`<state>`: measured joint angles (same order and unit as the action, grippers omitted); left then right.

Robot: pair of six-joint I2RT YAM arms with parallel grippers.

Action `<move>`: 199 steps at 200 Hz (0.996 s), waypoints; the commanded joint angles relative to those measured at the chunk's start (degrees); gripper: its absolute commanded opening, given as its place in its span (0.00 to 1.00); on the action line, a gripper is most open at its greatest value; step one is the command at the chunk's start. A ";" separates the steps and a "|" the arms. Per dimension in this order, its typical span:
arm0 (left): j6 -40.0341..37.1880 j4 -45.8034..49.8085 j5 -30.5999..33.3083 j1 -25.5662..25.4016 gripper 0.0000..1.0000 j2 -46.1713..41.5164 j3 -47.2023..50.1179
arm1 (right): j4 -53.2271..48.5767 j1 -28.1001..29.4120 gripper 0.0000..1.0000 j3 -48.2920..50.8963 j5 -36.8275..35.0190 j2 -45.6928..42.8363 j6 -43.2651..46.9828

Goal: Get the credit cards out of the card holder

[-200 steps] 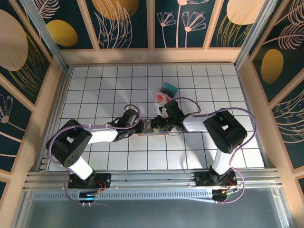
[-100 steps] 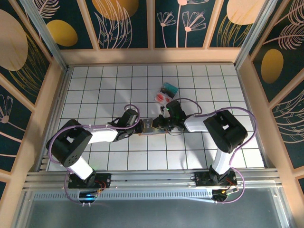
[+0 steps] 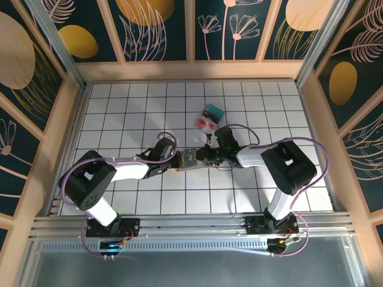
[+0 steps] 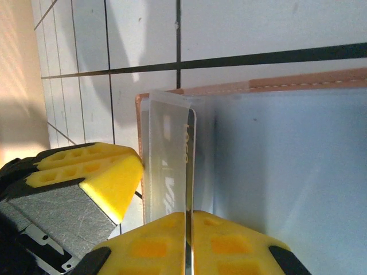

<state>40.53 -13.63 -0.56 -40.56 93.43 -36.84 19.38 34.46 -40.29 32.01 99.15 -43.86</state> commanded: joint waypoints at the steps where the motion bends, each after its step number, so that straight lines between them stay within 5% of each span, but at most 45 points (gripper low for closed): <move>1: -0.10 5.98 1.27 0.13 0.11 1.80 0.21 | 2.58 -0.39 0.11 1.18 0.97 -1.60 -0.24; 159: -0.27 6.59 1.44 0.13 0.07 2.44 -0.59 | 3.72 -2.73 0.10 3.20 2.17 -3.36 -0.23; 199: -0.36 6.42 0.80 0.17 0.06 3.37 -1.38 | 4.60 -1.88 0.23 2.77 3.19 -2.22 -0.06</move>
<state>40.51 -12.82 -0.54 -40.56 94.19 -38.13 22.17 31.97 -37.60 33.65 97.58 -44.01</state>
